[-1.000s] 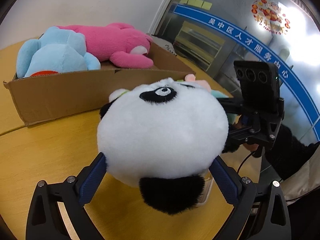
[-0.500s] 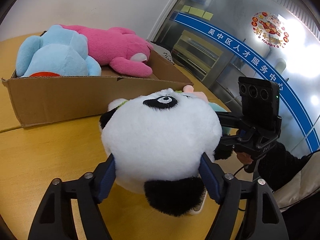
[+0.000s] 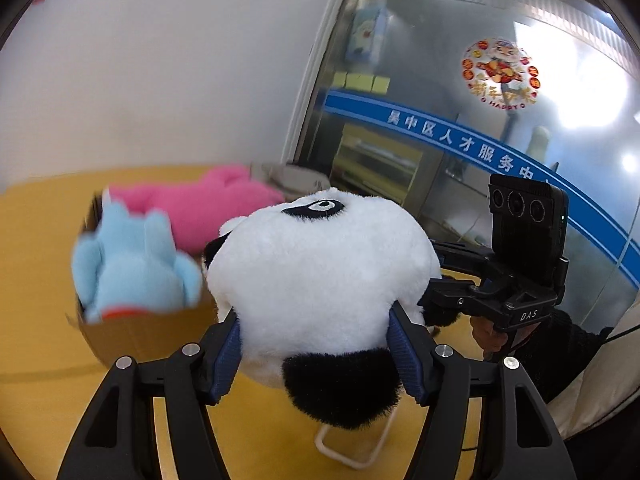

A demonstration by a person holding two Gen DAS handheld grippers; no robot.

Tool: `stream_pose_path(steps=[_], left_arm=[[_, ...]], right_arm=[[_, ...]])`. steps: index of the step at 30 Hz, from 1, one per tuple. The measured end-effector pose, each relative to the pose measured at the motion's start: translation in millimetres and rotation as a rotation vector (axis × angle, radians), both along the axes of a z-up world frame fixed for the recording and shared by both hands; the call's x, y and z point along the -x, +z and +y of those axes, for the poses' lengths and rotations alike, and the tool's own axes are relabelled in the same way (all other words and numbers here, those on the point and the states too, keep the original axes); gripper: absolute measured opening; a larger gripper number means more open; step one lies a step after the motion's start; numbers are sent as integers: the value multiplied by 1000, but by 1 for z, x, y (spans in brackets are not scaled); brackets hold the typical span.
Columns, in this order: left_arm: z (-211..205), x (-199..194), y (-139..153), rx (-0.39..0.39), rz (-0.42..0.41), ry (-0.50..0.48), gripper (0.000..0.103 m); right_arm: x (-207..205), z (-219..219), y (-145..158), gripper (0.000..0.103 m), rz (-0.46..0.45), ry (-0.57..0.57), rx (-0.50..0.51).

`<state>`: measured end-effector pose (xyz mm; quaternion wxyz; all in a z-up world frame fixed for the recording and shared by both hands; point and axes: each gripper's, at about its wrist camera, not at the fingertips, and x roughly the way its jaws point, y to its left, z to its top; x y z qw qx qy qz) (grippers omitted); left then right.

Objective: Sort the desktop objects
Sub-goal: 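Lift the panda with both tools and lower it into the box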

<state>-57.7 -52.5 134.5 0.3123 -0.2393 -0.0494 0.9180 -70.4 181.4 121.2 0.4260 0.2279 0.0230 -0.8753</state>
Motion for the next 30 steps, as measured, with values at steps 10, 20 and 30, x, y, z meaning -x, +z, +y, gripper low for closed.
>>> stream_pose_path(steps=[10, 20, 30], left_arm=[[5, 5, 71, 89, 219, 6, 70], [-5, 109, 71, 109, 143, 17, 70], [7, 203, -42, 154, -136, 41, 70]], right_arm=[[-1, 9, 73, 56, 229, -14, 67], [82, -4, 79, 56, 263, 6, 1], [185, -7, -22, 56, 13, 34, -70]])
